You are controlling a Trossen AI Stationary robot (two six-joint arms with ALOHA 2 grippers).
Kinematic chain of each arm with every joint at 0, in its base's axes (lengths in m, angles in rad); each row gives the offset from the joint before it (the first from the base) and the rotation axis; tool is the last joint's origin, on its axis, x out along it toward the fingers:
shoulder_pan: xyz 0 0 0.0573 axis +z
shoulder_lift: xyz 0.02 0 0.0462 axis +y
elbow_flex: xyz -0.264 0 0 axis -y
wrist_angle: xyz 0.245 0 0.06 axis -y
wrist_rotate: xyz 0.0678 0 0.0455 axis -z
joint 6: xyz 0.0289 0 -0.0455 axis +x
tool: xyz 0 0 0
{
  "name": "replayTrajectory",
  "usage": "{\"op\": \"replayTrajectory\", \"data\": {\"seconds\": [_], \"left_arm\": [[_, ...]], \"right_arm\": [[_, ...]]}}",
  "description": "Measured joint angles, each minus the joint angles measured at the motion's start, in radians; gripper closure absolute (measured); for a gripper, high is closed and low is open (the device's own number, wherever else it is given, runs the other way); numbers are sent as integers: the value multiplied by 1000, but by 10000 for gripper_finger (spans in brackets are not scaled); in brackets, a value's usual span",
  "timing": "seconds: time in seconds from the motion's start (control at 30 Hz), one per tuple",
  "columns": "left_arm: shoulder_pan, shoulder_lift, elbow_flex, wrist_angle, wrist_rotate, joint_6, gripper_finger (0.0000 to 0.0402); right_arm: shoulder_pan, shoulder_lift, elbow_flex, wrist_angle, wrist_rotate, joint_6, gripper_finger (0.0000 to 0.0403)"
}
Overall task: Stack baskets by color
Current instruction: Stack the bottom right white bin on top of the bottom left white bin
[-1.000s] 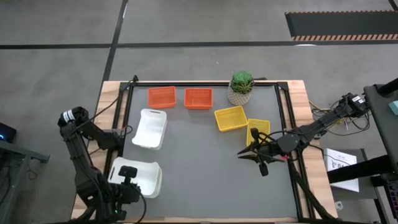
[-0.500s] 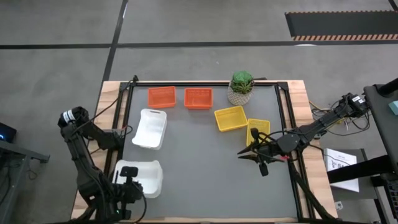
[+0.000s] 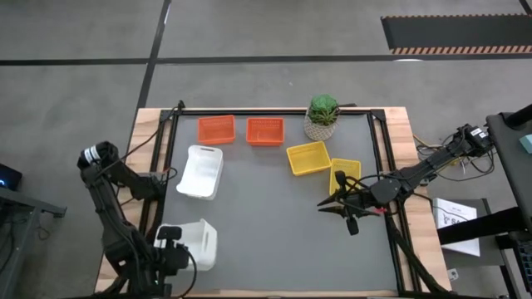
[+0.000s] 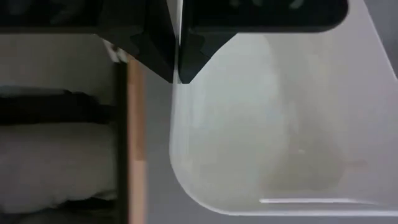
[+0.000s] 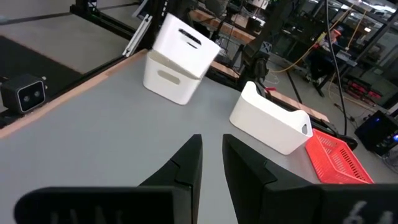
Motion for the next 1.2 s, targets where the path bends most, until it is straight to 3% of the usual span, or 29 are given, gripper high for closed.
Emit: {"op": "replayTrajectory", "data": {"seconds": [0.37, 0.6, 0.87, 0.97, 1.2], "left_arm": [[21, -4, -11, 3, 7, -45, 401], [28, -5, -22, 18, 134, -61, 401], [34, -23, -7, 19, 195, -126, 399], [34, -31, -12, -18, 202, -271, 381], [36, -25, -47, -28, 194, -369, 309]], "right_arm": [[0, 0, 0, 0, 0, -2, 346], [0, 0, 0, 0, 0, -2, 346], [0, 0, 0, 0, 0, 3, 346], [0, 0, 0, -1, 0, 9, 346], [0, 0, -1, -1, 0, 12, 346]]}}
